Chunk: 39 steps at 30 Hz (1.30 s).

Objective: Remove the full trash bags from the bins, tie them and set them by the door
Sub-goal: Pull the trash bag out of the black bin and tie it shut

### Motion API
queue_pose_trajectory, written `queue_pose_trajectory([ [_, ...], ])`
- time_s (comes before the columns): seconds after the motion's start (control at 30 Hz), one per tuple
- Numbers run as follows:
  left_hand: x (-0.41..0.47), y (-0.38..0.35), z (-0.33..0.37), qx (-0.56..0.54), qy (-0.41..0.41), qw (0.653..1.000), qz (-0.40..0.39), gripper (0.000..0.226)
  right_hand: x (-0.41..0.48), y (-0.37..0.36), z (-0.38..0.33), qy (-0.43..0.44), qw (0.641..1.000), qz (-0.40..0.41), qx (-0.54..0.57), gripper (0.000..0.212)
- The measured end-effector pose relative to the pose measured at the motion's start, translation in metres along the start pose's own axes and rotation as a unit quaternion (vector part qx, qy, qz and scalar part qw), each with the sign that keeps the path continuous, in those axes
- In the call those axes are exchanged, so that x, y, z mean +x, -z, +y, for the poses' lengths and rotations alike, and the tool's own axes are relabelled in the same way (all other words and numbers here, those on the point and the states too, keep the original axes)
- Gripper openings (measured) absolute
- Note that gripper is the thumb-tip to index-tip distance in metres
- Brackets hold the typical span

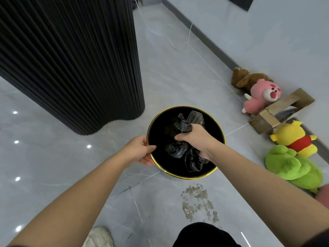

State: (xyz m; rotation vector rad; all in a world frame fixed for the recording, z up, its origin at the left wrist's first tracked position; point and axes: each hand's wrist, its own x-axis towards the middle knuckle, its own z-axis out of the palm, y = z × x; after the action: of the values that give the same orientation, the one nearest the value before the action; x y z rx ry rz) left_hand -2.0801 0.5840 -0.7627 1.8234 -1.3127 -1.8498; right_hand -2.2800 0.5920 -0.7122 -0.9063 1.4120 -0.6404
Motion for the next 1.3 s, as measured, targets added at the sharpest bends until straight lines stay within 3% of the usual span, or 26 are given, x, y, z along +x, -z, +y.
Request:
queue_pose_trajectory([
  [0.13, 0.001, -0.009, 0.004, 0.0, 0.002, 1.0, -0.004, 0.018, -0.009, 0.016, -0.013, 0.004, 1.0, -0.003, 0.015, 0.012],
  [0.23, 0.003, -0.012, 0.008, 0.01, -0.002, 1.0, -0.001, 0.013, -0.012, 0.028, -0.024, 0.022, 0.999, 0.012, 0.041, 0.038],
  [0.33, -0.001, -0.015, 0.013, 0.014, -0.004, 1.0, -0.004, 0.005, -0.017, 0.037, -0.035, 0.033, 0.998, 0.007, 0.047, 0.033],
  [0.43, -0.004, -0.017, 0.016, 0.017, 0.0, 1.0, 0.002, 0.006, -0.024, 0.047, -0.049, 0.045, 0.997, 0.013, 0.067, 0.042],
  [0.77, -0.013, -0.03, 0.027, -0.031, 0.031, 0.997, 0.063, 0.018, -0.054, 0.068, -0.109, 0.112, 0.989, -0.006, 0.098, 0.05],
  [0.87, -0.028, -0.023, 0.037, -0.026, 0.031, 0.992, 0.117, 0.017, -0.06, 0.062, -0.123, 0.117, 0.988, -0.015, 0.104, 0.05],
  [1.0, -0.06, -0.01, 0.063, -0.064, -0.014, 0.986, 0.156, 0.033, -0.072, 0.039, -0.14, 0.12, 0.984, -0.055, 0.123, 0.041],
  [1.2, -0.114, 0.03, 0.084, -0.047, -0.095, 0.974, 0.201, 0.037, -0.082, -0.017, -0.164, 0.134, 0.974, -0.111, 0.146, 0.046],
  [1.3, -0.135, 0.054, 0.074, -0.033, -0.126, 0.967, 0.22, 0.039, -0.09, -0.054, -0.171, 0.121, 0.969, -0.123, 0.178, 0.036],
])
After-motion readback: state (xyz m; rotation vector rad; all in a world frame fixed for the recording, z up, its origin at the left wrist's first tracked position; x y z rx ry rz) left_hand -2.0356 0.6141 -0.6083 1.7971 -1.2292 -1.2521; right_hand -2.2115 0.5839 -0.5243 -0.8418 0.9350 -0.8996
